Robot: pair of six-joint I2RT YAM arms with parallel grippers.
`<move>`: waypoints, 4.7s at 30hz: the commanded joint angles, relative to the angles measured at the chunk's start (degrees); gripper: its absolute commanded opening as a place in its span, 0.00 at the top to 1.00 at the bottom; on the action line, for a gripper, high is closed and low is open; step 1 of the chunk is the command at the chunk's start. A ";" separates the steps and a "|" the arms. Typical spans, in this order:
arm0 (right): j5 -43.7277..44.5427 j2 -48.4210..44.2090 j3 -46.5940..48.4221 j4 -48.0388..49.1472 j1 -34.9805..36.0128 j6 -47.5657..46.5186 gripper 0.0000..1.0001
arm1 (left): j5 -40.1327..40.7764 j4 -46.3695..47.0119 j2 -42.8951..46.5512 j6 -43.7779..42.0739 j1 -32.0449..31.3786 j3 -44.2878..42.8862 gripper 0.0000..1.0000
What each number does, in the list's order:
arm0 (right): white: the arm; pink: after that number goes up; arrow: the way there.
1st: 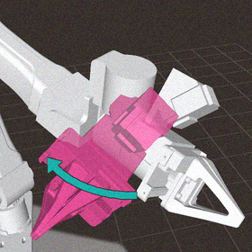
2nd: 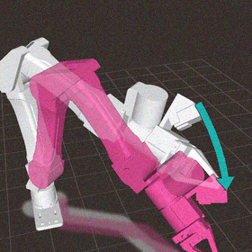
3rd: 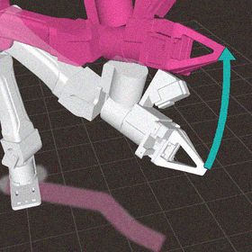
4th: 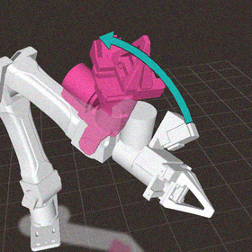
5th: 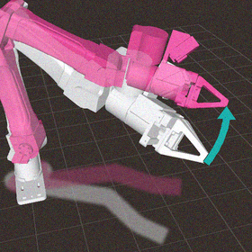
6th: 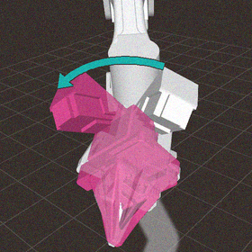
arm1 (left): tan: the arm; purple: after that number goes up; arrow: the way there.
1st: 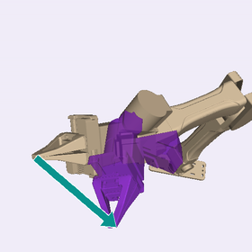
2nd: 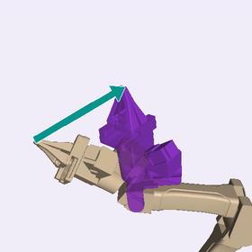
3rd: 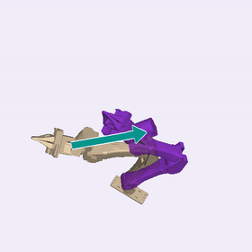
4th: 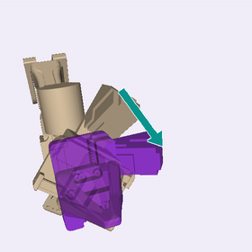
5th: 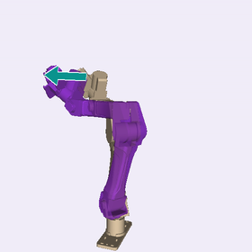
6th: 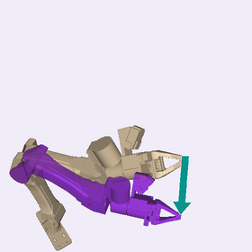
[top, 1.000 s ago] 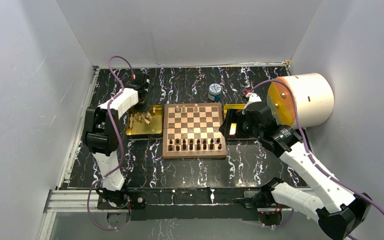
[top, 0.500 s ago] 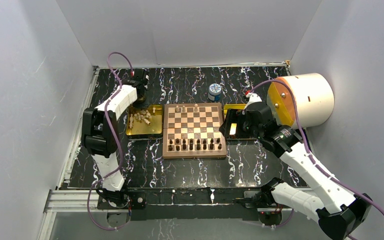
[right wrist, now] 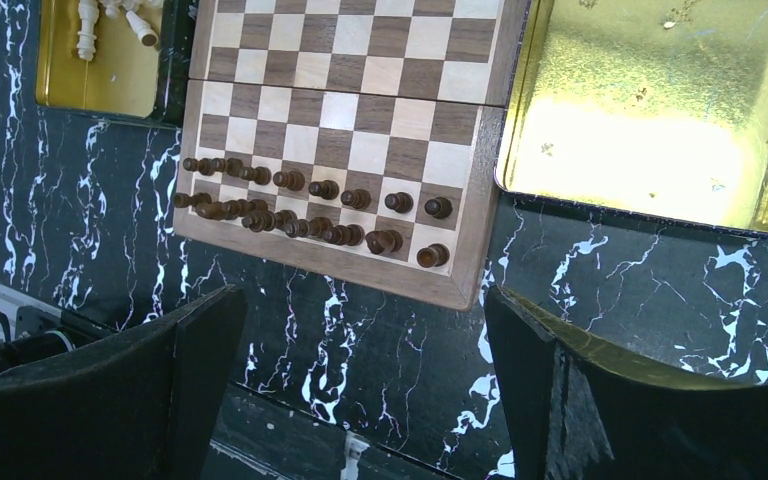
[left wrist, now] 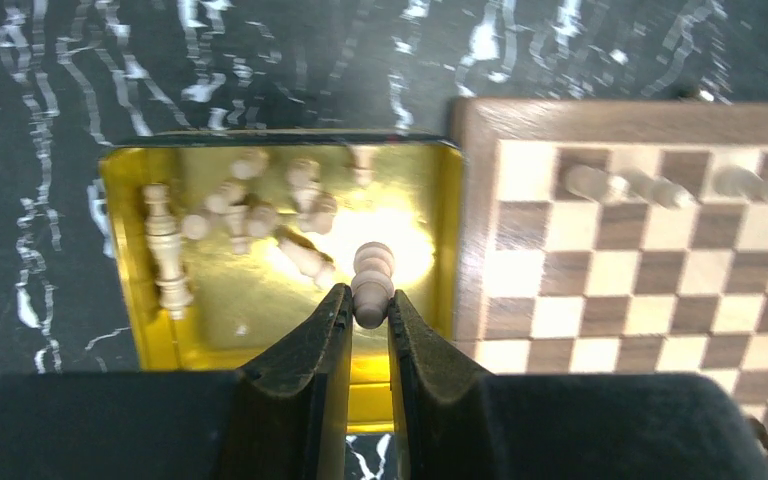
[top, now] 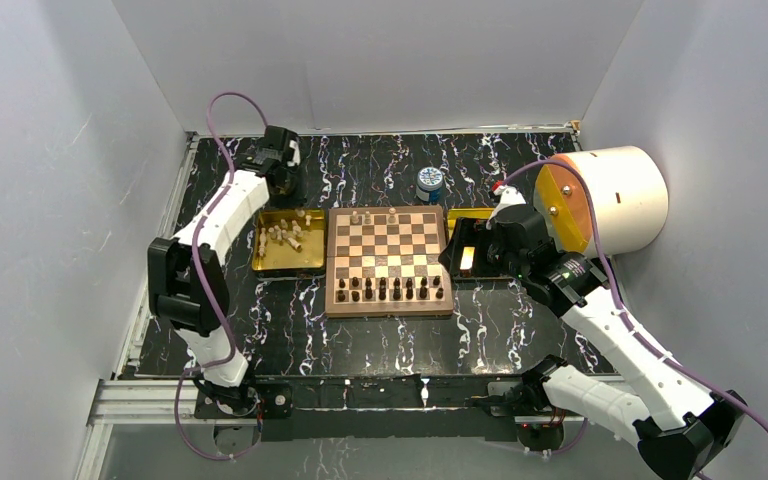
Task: Set up the chess pieces on the board
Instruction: Pick up the chess piece from the storage box, then place the chess piece on the chessboard.
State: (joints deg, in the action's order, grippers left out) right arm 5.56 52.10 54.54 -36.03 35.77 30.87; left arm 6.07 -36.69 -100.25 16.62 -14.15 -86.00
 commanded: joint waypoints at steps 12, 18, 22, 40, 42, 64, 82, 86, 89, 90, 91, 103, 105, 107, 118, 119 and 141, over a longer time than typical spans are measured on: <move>-0.48 -0.78 1.06 0.52 0.34 0.66 0.01 | 2.83 -2.05 -1.08 2.60 -20.57 -7.52 0.97; -0.29 -1.42 0.89 0.34 0.27 0.61 0.01 | 4.40 -2.23 -8.66 1.57 -24.58 -16.67 0.96; -0.16 -1.78 0.85 0.27 0.29 0.60 0.01 | 5.68 -4.04 -14.23 -0.23 -26.39 -25.38 0.96; 1.26 -0.90 1.79 0.79 0.27 -1.53 0.01 | 6.15 -5.65 -28.98 -7.42 -28.85 -39.33 0.96; 1.36 -0.78 1.78 0.79 0.29 -1.47 0.01 | 6.39 -5.65 -29.76 -7.77 -28.86 -39.23 0.96; 1.12 -0.42 1.14 1.71 0.34 -1.08 0.01 | 6.68 -4.96 -33.41 -8.74 -28.83 -38.67 0.93; 1.03 -1.15 0.91 1.86 0.31 -0.29 0.01 | 5.40 -3.76 -33.92 -7.74 -28.90 -37.58 0.90; 1.11 -1.42 1.26 1.46 0.33 -0.29 0.01 | 5.42 -3.68 -34.12 -7.56 -28.83 -37.58 0.88; 1.46 -2.13 1.14 1.19 0.29 -0.26 0.01 | 5.79 -3.70 -34.35 -7.40 -28.88 -37.25 0.87; 1.54 -2.26 1.16 1.02 0.29 -0.27 0.01 | 5.72 -3.65 -34.44 -7.40 -28.91 -37.15 0.87; 1.63 -2.45 1.13 0.85 0.28 -0.29 0.01 | 5.59 -3.59 -34.53 -7.39 -28.84 -36.88 0.87; 2.26 -4.19 1.76 -1.38 0.33 -0.61 0.01 | 6.06 -2.58 -35.57 -7.11 -28.83 -36.91 0.80; 2.70 -4.02 1.92 -1.55 0.33 -0.87 0.01 | 6.13 -2.55 -35.51 -7.21 -28.85 -37.09 0.79; 2.91 -3.70 2.19 -1.75 0.28 -0.90 0.01 | 6.13 -2.59 -35.59 -7.37 -28.83 -37.12 0.78; 2.00 -3.05 1.45 -0.67 0.29 -0.90 0.01 | 8.33 -3.04 -35.93 -9.03 -28.84 -38.64 0.76; 1.96 -2.99 1.42 -0.77 0.31 -0.95 0.01 | 8.55 -3.00 -35.91 -9.14 -28.84 -38.75 0.76; 1.21 -1.48 1.77 -0.31 0.35 -1.25 0.01 | 6.45 -1.18 -34.58 -10.29 -28.83 -39.08 0.71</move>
State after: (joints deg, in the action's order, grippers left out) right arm 6.92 50.39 54.57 -38.04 35.77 30.00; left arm 14.00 -38.17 -137.38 6.04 -42.87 -123.13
